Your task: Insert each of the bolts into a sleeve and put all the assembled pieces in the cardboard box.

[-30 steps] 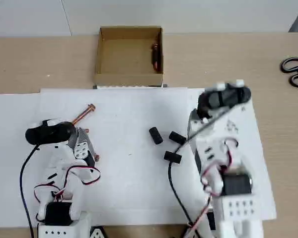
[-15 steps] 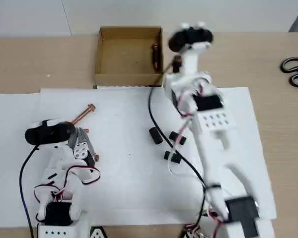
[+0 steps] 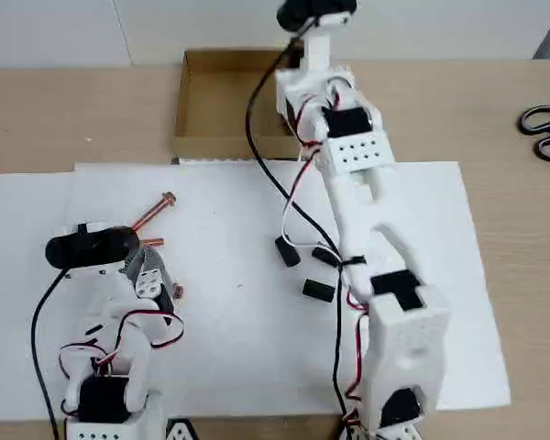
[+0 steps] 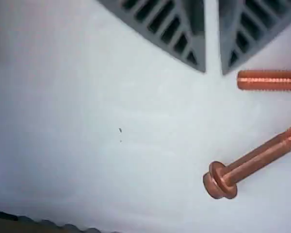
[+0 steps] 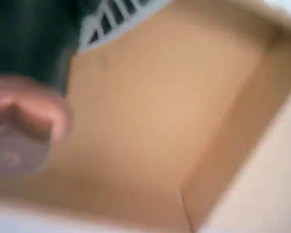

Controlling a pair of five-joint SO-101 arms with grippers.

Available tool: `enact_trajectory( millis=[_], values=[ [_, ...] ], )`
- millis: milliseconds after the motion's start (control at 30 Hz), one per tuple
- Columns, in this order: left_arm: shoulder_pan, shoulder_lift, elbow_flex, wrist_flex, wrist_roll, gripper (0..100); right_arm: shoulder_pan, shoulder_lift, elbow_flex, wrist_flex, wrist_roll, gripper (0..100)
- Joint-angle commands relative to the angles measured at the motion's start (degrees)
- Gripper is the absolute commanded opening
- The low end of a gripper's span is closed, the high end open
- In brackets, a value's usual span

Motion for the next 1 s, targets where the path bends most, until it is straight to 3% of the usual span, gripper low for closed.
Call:
enact_trajectory(
  millis=[0, 233, 433, 500, 700, 967],
  values=[
    [-0.26, -0.62, -2.68, 0.18, -0.18, 1, -0.75, 4.7, -10.73, -1.98, 0.79, 0.4],
    [-0.26, -0.62, -2.68, 0.18, -0.18, 1, -0.75, 18.95, -23.03, -2.42, 0.97, 0.4],
    [-0.26, -0.62, -2.59, 0.18, -0.26, 1, -1.36, 27.38, -25.14, -2.07, 7.74, 0.6],
    [-0.26, -0.62, -2.59, 0.26, -0.35, 1, -1.45, 28.0, -25.67, 0.04, 7.82, 4.2],
    [-0.26, -0.62, -2.51, 0.26, -0.35, 1, -1.71, 27.82, -26.02, 6.99, 7.82, 28.4],
    [-0.26, -0.62, -2.51, 0.26, -0.35, 1, -1.71, 27.74, -42.37, 19.65, 7.82, 29.6]
  ],
)
